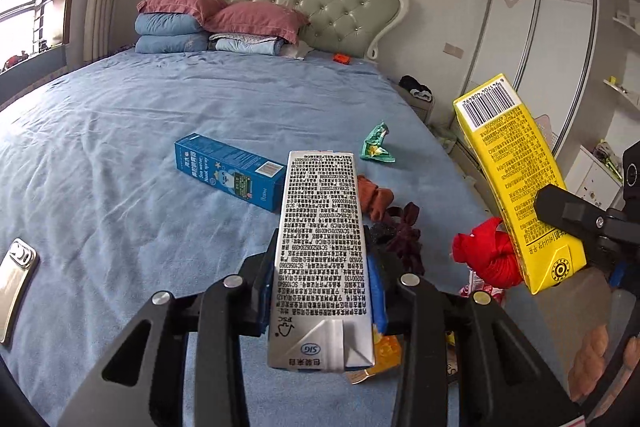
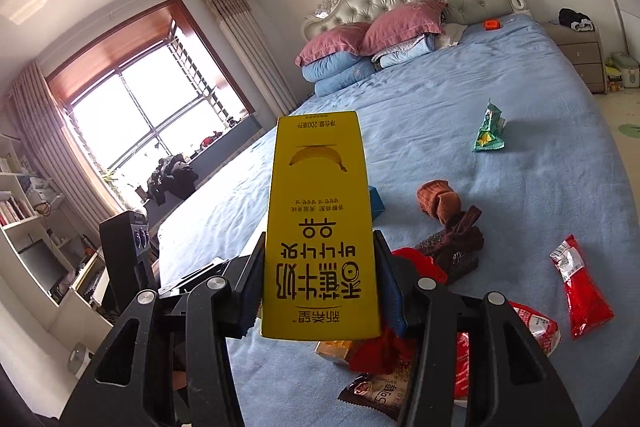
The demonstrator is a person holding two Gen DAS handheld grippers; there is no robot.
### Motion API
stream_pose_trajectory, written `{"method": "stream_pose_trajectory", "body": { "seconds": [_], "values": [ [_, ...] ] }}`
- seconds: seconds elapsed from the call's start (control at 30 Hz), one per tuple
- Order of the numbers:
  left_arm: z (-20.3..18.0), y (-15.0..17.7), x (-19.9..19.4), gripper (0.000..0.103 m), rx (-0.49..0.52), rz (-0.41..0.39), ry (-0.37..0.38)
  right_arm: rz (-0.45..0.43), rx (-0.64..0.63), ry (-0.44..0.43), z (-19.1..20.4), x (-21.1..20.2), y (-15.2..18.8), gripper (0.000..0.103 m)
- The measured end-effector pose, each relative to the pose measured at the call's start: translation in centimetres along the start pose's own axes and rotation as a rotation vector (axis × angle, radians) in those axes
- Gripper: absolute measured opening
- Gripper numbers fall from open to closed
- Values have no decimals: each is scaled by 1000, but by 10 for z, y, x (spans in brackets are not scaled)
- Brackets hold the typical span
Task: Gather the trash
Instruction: 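Carry both cartons to the yellow bin and open both grippers over it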
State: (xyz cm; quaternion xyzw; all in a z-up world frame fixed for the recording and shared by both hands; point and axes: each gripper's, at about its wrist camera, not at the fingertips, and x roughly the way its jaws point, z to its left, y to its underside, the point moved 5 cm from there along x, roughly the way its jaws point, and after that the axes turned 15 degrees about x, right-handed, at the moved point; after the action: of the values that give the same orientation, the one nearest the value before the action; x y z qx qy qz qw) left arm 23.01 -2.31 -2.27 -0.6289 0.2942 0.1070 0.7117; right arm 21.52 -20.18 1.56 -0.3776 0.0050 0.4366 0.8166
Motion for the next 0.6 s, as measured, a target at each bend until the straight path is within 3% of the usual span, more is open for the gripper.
{"method": "stream_pose_trajectory", "body": {
  "seconds": [0.27,0.6],
  "values": [
    [-105,-15,-11,37,102,-18,174,-123,-23,99,-15,-107,2,48],
    [-292,3,-6,37,299,37,428,-267,34,316,-87,-254,31,48]
  ]
}}
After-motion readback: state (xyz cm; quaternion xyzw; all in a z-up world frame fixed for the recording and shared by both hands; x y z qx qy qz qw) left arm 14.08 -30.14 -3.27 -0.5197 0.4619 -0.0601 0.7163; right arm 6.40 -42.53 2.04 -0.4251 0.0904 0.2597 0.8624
